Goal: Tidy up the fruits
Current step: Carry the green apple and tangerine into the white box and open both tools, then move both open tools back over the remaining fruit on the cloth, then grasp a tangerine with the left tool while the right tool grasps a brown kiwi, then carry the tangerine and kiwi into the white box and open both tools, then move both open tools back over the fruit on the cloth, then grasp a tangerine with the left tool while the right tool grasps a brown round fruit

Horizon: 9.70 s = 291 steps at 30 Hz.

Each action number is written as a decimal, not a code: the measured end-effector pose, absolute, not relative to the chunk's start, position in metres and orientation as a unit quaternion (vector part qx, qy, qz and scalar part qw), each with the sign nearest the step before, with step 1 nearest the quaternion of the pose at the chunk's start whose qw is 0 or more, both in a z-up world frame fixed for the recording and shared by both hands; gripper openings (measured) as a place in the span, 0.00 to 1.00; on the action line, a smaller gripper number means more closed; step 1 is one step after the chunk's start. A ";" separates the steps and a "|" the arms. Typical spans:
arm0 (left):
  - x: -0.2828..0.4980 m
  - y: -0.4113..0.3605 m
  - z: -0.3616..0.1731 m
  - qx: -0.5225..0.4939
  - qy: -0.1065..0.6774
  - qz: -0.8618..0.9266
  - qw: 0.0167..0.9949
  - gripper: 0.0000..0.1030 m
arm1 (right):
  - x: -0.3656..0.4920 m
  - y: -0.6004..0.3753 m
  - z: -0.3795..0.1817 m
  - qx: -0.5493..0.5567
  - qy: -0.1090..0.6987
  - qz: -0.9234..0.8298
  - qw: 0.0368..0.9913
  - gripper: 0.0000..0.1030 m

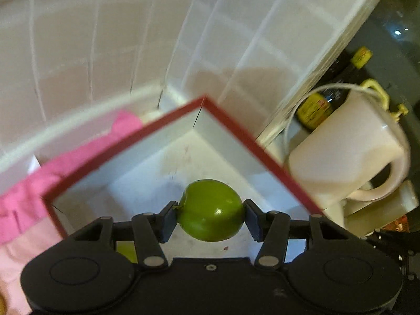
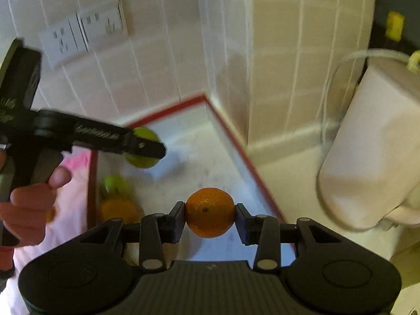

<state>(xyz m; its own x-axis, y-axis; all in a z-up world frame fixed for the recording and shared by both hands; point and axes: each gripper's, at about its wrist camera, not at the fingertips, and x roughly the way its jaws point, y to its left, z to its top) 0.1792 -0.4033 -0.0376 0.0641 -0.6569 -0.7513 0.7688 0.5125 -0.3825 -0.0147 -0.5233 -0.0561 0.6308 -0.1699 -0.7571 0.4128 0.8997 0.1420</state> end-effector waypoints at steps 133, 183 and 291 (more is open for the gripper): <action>0.099 -0.066 0.102 0.118 0.216 -0.360 0.900 0.47 | 0.012 -0.355 0.055 0.086 0.269 -0.028 0.959 0.42; 0.198 -0.404 -0.077 0.057 0.489 -0.454 0.742 0.65 | 0.026 -0.541 -0.114 0.230 0.392 -0.169 0.875 0.48; 0.162 -0.043 0.007 0.041 0.330 -0.309 0.891 0.44 | 0.083 -0.314 -0.029 0.204 0.364 -0.011 0.909 0.40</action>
